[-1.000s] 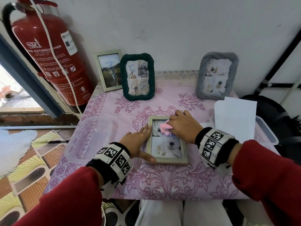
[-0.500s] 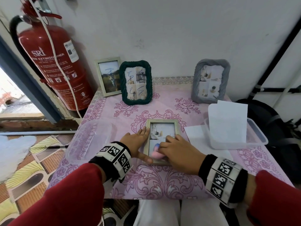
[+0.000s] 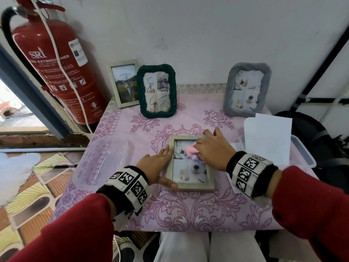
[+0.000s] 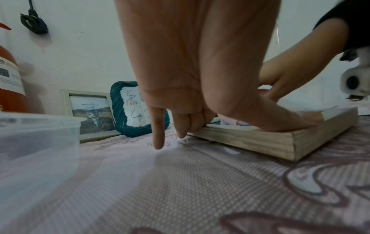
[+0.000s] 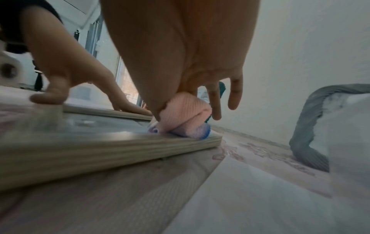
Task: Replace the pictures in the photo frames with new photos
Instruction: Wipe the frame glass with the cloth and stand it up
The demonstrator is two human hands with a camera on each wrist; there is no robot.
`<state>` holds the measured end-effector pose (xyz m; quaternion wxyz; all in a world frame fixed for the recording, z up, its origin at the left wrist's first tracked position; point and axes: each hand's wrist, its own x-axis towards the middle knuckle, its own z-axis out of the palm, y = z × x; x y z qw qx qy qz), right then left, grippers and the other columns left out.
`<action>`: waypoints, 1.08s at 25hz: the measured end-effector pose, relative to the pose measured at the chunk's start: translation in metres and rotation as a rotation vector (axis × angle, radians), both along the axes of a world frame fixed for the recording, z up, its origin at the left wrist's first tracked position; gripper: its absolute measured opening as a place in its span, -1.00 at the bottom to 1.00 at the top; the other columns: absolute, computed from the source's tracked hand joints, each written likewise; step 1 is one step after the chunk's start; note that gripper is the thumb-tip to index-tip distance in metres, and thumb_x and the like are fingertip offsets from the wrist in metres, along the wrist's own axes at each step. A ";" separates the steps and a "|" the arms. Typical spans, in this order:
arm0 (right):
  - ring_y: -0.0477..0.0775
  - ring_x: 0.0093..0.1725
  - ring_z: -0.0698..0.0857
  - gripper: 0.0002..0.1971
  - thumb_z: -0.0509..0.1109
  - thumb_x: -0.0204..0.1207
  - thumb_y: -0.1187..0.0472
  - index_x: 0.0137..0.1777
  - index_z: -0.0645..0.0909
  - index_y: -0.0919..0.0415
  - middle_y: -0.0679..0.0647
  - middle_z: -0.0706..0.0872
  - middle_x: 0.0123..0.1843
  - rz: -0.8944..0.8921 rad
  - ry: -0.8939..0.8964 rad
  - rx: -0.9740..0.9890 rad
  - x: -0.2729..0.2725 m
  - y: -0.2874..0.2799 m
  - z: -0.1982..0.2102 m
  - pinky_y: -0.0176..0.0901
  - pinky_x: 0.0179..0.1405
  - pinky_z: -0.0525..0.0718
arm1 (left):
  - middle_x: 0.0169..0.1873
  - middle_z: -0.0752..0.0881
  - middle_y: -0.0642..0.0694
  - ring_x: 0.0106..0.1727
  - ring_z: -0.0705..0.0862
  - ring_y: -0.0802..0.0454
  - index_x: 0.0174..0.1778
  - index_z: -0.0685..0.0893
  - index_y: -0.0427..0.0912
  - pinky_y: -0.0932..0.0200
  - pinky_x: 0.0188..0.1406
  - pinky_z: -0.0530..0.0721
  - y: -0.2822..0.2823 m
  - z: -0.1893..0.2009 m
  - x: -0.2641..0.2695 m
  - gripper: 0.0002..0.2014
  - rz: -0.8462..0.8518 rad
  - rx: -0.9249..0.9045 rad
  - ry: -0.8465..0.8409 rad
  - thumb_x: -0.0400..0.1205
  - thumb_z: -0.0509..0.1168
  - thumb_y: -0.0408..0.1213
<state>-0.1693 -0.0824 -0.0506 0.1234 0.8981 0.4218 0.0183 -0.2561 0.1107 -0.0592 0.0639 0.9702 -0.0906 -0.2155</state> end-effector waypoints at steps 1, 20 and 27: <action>0.17 0.25 0.45 -0.74 0.10 0.64 0.12 0.12 0.60 0.14 0.02 0.69 0.15 0.005 0.015 0.017 0.008 0.003 -0.001 0.07 0.17 0.31 | 0.66 -0.20 -0.14 0.64 0.16 -0.02 0.64 -0.27 -0.18 -0.11 0.54 0.30 0.001 -0.001 0.001 0.19 0.001 -0.007 -0.003 0.38 0.37 0.29; 0.02 0.00 0.38 -0.75 0.04 0.63 0.05 0.10 0.55 -0.03 -0.15 0.69 0.09 0.184 0.188 0.154 -0.056 -0.028 0.001 -0.05 -0.04 0.19 | 0.66 -0.19 -0.09 0.68 -0.10 0.04 0.64 -0.27 -0.12 -0.18 0.59 0.19 0.004 -0.004 -0.002 0.17 0.027 -0.036 -0.013 0.38 0.37 0.28; 0.13 0.18 0.43 -0.63 0.01 0.65 -0.05 0.11 0.61 0.08 -0.08 0.69 0.10 0.083 0.026 -0.015 -0.025 -0.019 0.006 0.03 0.11 0.22 | 0.66 -0.19 -0.08 0.68 -0.04 0.07 0.64 -0.26 -0.13 -0.15 0.58 0.25 0.004 -0.007 -0.001 0.17 0.022 -0.074 -0.026 0.38 0.38 0.28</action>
